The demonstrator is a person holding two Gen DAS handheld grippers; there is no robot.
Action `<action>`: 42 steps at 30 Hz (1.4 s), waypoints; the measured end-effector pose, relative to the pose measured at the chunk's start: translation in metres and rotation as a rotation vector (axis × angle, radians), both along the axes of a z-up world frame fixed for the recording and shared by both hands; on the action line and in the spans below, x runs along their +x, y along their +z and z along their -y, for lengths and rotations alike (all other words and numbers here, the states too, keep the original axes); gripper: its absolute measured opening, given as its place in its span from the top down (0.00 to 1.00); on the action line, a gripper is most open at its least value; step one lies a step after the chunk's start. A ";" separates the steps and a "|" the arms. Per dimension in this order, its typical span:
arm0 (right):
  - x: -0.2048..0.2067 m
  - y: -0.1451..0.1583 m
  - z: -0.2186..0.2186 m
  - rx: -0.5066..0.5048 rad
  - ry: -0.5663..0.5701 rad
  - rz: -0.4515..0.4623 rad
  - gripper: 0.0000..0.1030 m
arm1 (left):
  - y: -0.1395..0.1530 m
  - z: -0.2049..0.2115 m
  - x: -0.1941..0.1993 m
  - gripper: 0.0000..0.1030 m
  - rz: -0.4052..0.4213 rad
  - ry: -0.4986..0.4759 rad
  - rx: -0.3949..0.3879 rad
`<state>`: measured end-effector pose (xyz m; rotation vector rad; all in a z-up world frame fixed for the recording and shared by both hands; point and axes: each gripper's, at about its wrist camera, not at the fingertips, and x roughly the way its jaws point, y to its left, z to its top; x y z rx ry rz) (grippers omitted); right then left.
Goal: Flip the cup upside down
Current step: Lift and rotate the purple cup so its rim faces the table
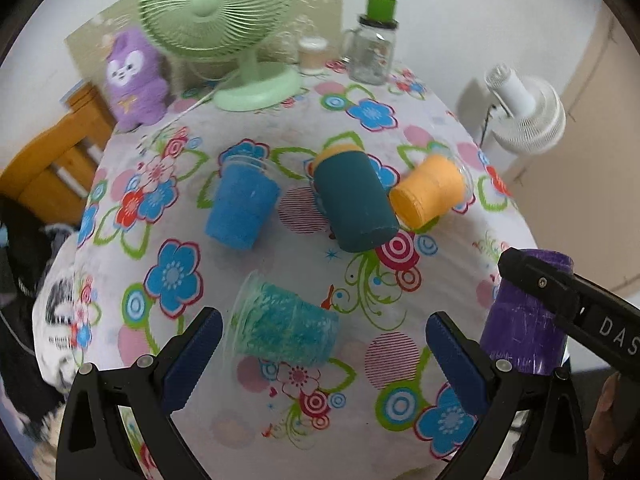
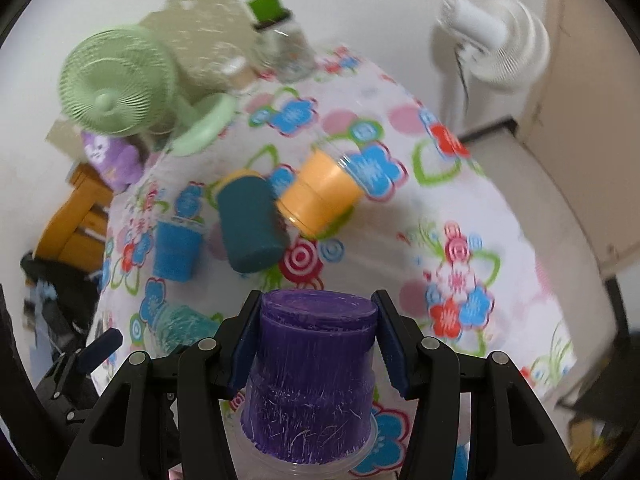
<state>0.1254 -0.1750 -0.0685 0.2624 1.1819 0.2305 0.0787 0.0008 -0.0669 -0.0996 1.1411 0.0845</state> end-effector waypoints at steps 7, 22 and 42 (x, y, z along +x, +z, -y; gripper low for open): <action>-0.010 0.017 -0.015 -0.036 0.133 0.107 0.45 | 0.010 -0.007 -0.021 0.00 0.021 0.091 -0.028; -0.032 0.011 -0.022 -0.090 0.232 0.344 0.45 | -0.007 -0.015 -0.047 0.00 0.086 0.161 -0.018; -0.026 -0.067 -0.062 -0.156 0.285 0.513 0.45 | -0.067 -0.038 -0.043 0.00 0.049 0.167 0.033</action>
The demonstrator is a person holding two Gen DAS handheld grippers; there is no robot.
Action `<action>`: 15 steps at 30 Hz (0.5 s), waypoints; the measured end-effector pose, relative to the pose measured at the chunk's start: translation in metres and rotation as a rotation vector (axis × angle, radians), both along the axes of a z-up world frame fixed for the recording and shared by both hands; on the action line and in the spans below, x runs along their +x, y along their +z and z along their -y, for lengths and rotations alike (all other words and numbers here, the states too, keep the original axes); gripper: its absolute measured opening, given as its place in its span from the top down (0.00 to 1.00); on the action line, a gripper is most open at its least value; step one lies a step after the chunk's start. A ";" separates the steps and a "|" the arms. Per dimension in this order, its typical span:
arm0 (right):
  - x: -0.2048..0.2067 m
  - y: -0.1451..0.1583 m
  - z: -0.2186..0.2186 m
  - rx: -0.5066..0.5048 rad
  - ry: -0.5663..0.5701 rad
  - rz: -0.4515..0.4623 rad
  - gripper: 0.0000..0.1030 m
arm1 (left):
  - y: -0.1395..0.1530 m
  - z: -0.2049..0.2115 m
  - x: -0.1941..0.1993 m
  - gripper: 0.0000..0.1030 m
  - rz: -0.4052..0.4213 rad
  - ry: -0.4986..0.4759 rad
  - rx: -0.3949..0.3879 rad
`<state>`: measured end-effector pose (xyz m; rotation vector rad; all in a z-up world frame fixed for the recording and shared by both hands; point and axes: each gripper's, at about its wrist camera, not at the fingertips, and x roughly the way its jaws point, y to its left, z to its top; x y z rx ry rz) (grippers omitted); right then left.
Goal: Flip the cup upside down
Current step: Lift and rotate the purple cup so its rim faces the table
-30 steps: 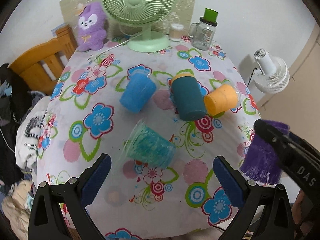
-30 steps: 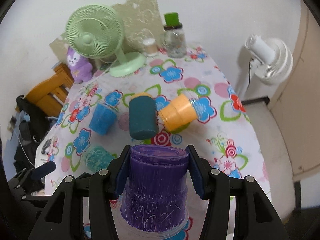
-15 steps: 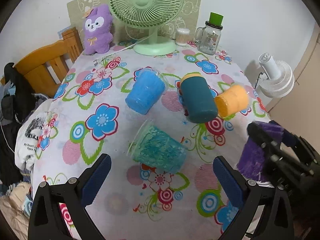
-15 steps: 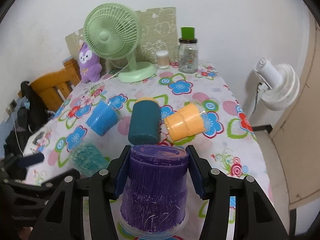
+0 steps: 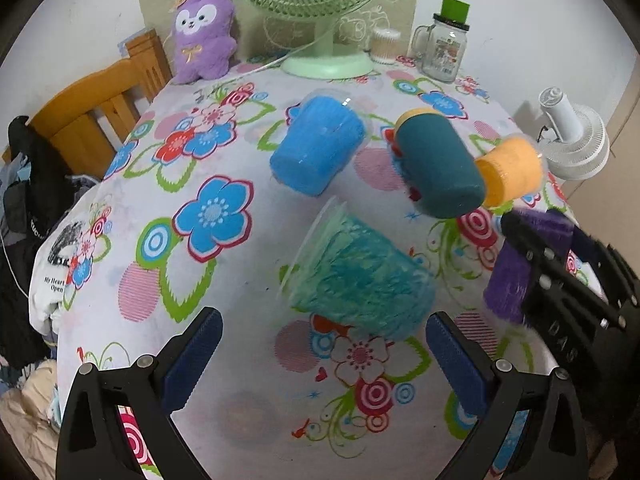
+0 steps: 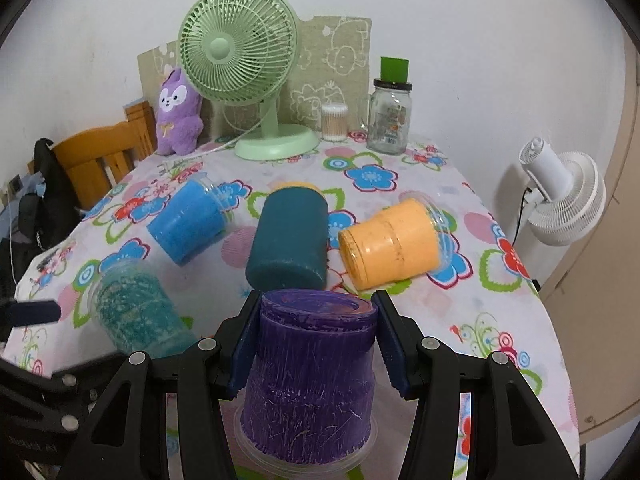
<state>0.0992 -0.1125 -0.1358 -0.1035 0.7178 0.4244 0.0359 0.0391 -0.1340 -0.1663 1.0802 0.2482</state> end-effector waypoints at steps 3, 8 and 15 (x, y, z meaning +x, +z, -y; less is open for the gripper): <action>0.002 -0.002 -0.007 -0.003 0.014 0.034 0.45 | -0.002 -0.005 -0.004 0.00 -0.004 0.013 -0.009; 0.001 -0.007 -0.018 -0.035 0.032 0.084 0.45 | -0.006 -0.010 -0.007 0.00 -0.013 0.029 -0.010; -0.014 -0.002 -0.012 -0.032 0.024 0.063 0.45 | -0.009 -0.011 -0.011 0.00 -0.035 0.019 -0.031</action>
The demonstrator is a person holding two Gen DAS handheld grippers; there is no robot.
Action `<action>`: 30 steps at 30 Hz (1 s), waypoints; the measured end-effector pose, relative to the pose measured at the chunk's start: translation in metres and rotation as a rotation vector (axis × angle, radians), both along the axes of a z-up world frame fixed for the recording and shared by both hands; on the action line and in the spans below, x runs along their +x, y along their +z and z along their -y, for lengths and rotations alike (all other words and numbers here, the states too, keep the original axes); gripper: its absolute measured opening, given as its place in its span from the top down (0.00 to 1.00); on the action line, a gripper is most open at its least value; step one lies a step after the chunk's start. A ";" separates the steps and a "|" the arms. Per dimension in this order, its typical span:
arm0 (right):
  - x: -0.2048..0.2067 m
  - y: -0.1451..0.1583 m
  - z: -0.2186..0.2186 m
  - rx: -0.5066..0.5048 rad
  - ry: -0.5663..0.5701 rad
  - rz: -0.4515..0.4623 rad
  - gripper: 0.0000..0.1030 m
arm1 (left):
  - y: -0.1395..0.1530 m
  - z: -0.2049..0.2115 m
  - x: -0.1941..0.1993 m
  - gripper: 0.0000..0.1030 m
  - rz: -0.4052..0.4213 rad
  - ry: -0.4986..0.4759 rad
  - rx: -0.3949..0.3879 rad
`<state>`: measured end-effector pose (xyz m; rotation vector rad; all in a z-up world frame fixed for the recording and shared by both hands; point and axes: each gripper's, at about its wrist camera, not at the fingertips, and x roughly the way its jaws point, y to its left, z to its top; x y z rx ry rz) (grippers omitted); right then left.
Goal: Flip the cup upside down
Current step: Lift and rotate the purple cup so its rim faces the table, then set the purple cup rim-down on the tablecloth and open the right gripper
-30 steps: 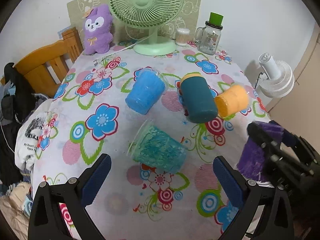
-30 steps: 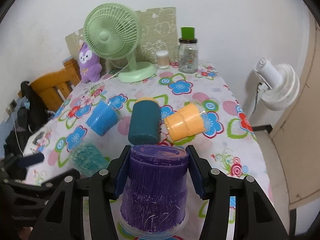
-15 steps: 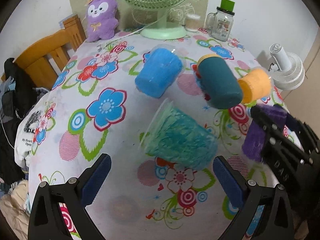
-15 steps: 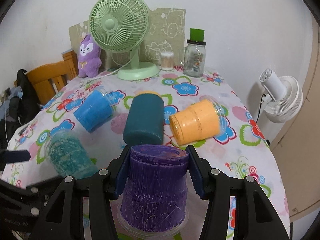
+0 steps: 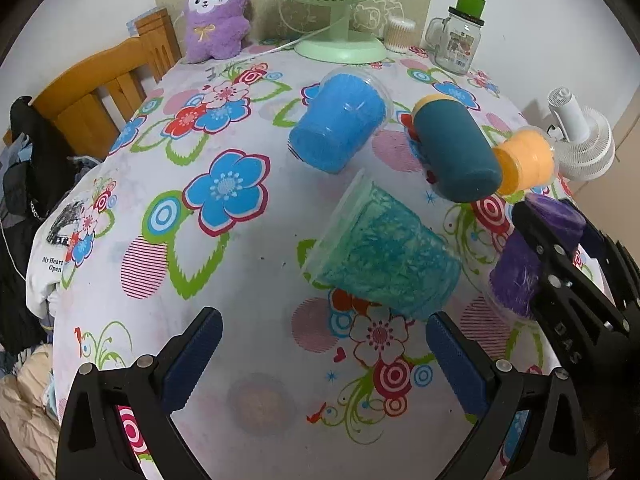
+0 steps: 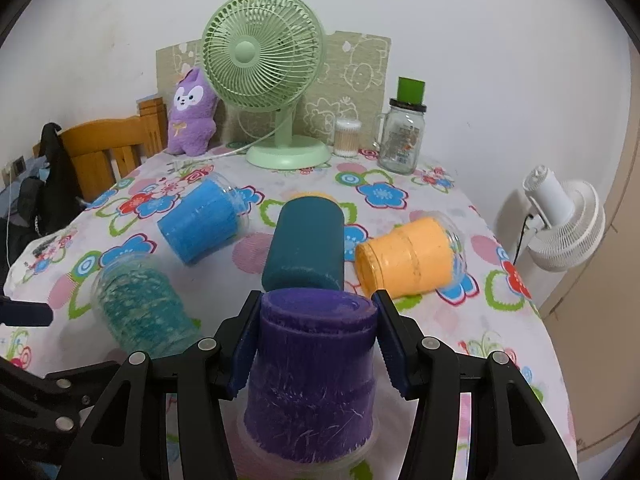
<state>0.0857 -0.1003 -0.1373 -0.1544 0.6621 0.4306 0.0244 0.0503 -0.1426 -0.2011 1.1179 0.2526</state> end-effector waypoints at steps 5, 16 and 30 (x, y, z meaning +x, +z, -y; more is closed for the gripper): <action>-0.005 -0.002 0.013 0.051 -0.026 -0.110 0.45 | 0.000 0.003 -0.001 0.00 -0.018 -0.014 -0.014; -0.006 -0.010 0.019 0.036 -0.057 -0.304 0.25 | 0.005 0.014 -0.002 0.00 -0.051 -0.050 -0.022; 0.003 0.017 0.030 -0.035 -0.054 -0.522 0.21 | 0.032 0.019 0.003 0.00 -0.131 -0.051 -0.081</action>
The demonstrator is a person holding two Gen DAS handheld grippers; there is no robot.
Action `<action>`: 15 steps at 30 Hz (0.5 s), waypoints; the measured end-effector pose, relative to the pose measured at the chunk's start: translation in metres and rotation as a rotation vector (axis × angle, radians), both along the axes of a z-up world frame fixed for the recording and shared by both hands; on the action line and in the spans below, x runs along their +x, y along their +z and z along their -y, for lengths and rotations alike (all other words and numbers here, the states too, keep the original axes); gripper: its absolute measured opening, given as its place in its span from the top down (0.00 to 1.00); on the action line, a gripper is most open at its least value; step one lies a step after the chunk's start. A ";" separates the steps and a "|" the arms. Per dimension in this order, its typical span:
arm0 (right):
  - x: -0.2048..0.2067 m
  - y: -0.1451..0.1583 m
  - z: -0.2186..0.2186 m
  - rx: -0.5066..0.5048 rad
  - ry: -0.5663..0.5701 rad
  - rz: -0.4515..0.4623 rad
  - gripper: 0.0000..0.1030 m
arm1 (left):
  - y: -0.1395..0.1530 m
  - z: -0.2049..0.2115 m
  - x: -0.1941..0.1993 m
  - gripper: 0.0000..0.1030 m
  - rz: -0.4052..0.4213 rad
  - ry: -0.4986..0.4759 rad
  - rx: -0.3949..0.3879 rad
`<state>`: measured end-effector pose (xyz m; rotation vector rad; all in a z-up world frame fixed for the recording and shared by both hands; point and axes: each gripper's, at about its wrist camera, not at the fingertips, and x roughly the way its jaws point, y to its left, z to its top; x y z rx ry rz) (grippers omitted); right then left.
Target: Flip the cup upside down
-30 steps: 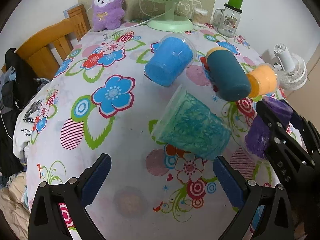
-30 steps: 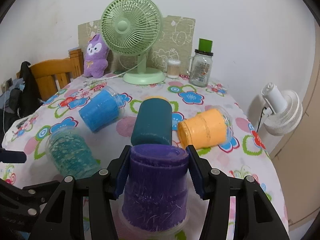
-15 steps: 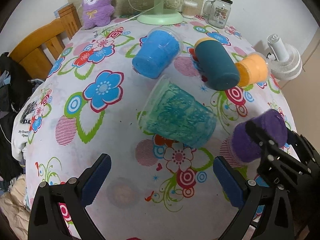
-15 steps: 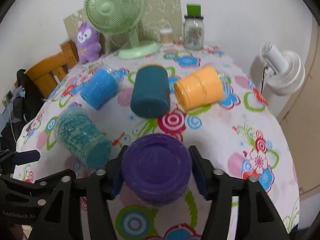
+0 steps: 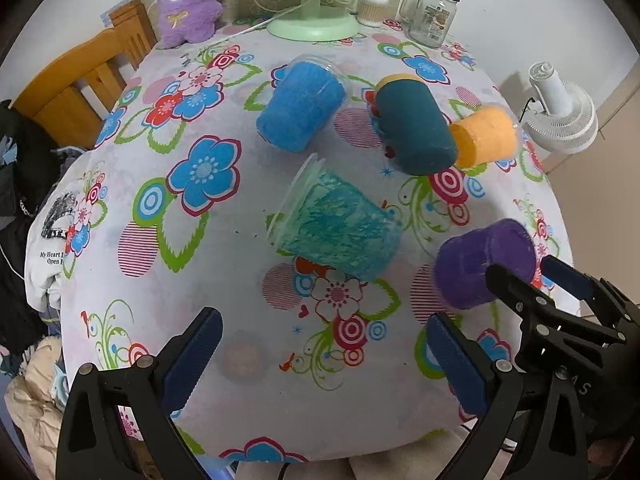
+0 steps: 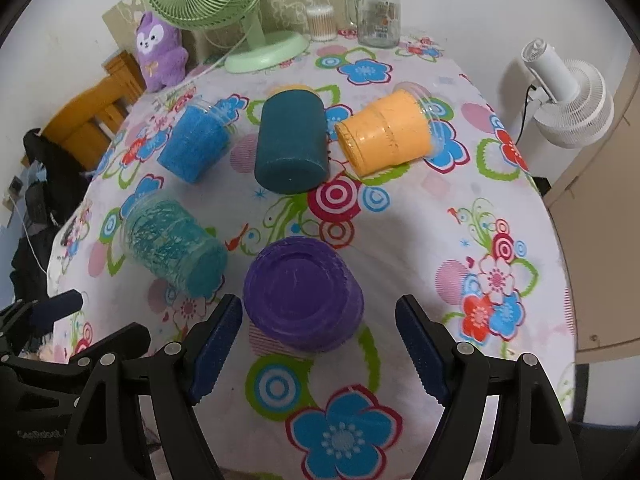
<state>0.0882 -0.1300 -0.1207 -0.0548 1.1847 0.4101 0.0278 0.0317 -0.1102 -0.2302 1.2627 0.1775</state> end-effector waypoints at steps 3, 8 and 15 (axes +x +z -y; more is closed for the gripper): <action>0.003 0.005 -0.001 -0.026 0.008 -0.021 0.21 | 0.006 0.000 0.003 0.00 0.008 0.005 0.018; 0.007 0.018 -0.003 -0.046 0.039 -0.029 0.21 | 0.017 -0.006 0.008 0.00 0.005 0.013 -0.013; 0.011 0.049 -0.007 -0.049 0.067 -0.011 0.21 | 0.047 -0.007 0.010 0.00 0.020 -0.013 -0.001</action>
